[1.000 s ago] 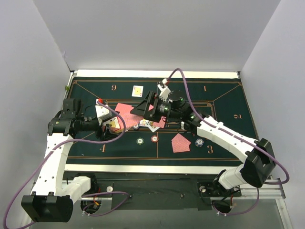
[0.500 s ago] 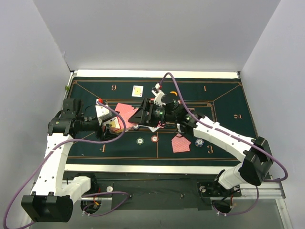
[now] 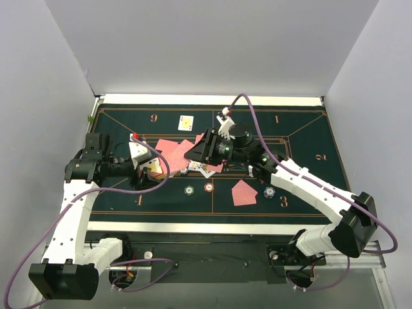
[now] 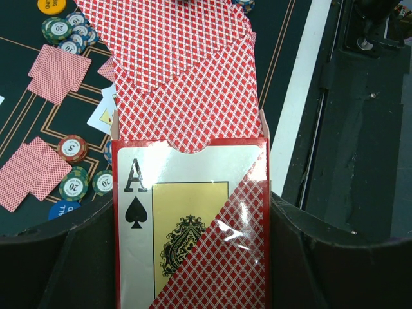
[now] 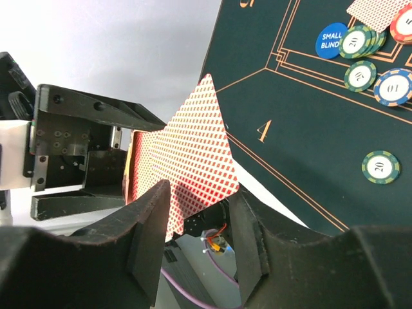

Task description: Distribute texas hold em gaming equipment

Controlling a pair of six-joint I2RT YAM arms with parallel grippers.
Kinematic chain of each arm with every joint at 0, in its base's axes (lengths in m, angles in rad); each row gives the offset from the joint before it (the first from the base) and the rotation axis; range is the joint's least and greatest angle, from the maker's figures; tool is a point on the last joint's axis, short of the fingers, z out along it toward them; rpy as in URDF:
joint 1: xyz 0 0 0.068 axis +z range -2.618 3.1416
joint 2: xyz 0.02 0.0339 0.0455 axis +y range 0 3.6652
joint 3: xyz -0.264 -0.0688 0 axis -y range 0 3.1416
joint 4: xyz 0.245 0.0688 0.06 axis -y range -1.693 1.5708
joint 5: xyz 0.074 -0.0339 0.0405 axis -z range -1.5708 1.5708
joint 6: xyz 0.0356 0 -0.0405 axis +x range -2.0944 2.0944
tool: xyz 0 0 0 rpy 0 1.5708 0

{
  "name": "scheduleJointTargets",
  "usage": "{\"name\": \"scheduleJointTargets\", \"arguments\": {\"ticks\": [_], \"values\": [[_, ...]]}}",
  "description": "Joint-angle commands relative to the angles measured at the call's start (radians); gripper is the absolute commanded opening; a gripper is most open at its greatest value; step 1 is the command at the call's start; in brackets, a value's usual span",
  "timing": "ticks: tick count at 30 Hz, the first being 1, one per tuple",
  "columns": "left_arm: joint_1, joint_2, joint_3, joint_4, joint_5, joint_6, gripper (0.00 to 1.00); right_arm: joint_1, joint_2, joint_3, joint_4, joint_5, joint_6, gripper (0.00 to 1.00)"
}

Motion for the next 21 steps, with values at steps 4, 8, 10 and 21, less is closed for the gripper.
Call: {"name": "scheduleJointTargets", "arguments": {"ticks": [4,8,10,21], "values": [[-0.003,-0.016,0.029,0.036,0.058,-0.007,0.0,-0.01,-0.065,-0.013,0.053,0.036,0.009,0.32],[-0.003,-0.017,0.025,0.036,0.058,-0.007,0.0,-0.011,-0.062,-0.019,0.09,0.031,0.031,0.26],[-0.003,-0.019,0.024,0.036,0.059,-0.008,0.0,-0.01,-0.059,-0.023,0.11,0.033,0.038,0.25],[-0.003,-0.022,0.036,0.035,0.058,-0.01,0.0,-0.011,0.017,-0.011,0.151,0.063,0.074,0.44]]}}
